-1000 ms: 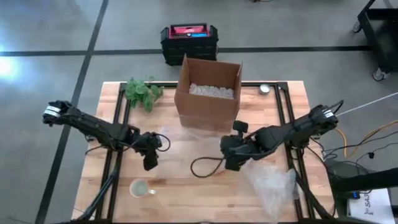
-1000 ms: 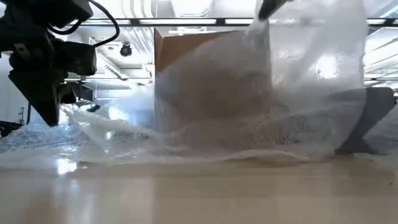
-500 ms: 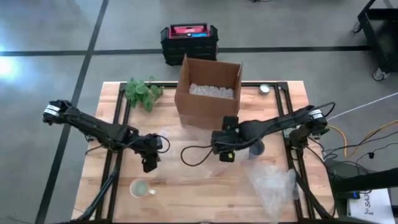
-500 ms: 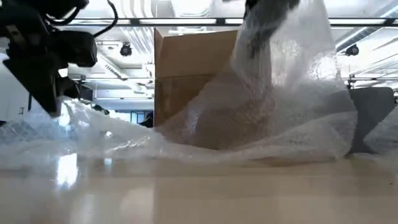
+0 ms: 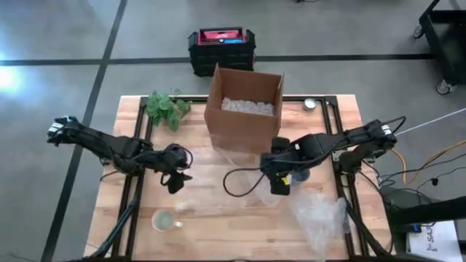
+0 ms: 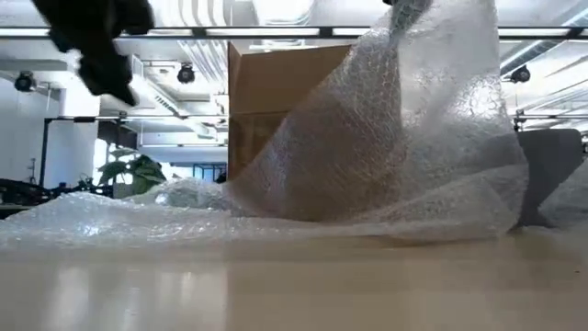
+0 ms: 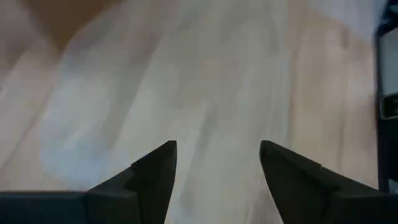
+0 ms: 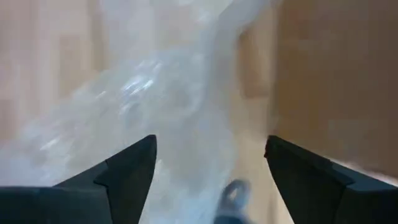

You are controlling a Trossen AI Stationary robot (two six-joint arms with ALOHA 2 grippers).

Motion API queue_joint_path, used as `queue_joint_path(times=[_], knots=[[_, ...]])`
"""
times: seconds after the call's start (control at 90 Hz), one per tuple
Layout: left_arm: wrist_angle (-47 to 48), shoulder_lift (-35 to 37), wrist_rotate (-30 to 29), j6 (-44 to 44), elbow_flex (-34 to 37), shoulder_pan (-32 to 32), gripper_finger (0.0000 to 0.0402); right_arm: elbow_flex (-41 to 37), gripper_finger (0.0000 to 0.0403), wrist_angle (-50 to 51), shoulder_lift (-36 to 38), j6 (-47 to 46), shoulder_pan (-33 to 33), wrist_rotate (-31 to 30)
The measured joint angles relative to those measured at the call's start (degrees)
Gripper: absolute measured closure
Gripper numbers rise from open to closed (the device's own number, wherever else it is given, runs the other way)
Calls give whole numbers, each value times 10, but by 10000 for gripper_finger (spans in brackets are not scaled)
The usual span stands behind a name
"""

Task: Wrap mug
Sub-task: Wrap the blue cup in bubble wrap

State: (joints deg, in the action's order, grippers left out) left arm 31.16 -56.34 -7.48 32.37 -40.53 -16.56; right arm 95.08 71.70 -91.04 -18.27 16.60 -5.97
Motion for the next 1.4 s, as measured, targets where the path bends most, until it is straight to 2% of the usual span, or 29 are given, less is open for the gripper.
queue_joint_path(times=[0.133, 0.211, 0.356, 0.567, 0.833, 1.067, 1.4], knots=[[-170, -58, 38, -12, 86, 6, 200, 3, 140, -5, 24, -72, 25, 65], [-242, -102, 36, -2, 127, 9, 216, 0, 149, -17, 30, -112, 50, 68], [-332, -184, 35, 17, 171, 25, 250, -26, 163, -102, 26, -152, 112, 69], [-363, -252, 33, 26, 167, 28, 311, -62, 186, -122, -29, -225, 191, 14], [-349, -244, 42, 1, 142, 27, 366, -105, 211, -124, -119, -291, 251, -2], [-352, -241, 41, -2, 140, 26, 381, -105, 228, -134, -189, -199, 261, -37], [-353, -241, 41, -2, 140, 24, 381, -91, 217, -143, -198, 54, 272, -36]])
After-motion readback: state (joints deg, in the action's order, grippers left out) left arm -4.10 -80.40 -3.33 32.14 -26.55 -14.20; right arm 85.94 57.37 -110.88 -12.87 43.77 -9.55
